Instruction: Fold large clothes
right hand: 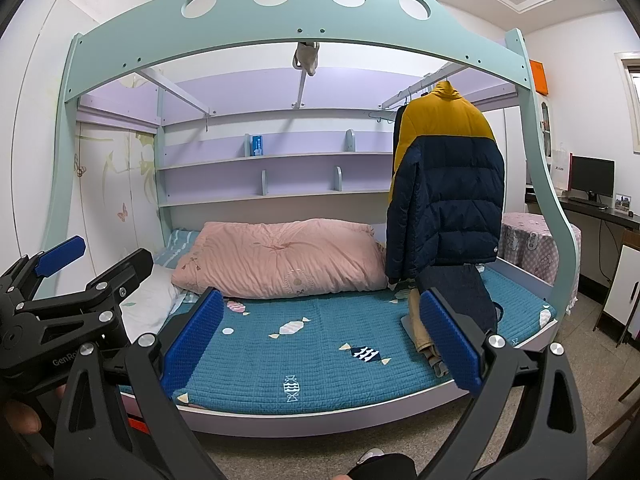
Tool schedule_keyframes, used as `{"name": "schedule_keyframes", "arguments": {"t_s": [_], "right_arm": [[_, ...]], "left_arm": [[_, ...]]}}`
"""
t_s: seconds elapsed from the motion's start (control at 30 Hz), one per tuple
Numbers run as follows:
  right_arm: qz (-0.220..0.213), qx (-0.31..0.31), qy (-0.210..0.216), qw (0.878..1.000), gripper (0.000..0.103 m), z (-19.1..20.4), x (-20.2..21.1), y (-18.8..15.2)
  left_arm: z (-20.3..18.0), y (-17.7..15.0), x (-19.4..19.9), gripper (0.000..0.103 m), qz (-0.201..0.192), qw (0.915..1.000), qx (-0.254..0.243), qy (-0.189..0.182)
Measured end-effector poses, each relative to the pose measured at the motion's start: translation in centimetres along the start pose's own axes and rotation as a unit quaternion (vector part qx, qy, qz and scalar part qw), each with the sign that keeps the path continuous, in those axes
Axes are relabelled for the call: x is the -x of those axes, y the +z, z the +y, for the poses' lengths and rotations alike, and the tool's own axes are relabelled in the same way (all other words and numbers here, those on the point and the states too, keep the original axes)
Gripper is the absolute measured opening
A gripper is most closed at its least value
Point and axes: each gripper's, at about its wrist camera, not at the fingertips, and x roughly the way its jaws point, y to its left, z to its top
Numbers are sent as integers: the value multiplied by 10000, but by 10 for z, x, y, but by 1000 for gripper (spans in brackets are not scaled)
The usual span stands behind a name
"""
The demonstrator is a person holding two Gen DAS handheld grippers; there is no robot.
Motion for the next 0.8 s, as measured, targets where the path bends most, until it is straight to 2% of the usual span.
{"name": "schedule_keyframes", "arguments": {"t_s": [0.8], "right_arm": [[-4,-8,-18,10000,95,2,1,0]], "left_arm": [[3,-1,-1,98,-7,10000,-5,-13]]}}
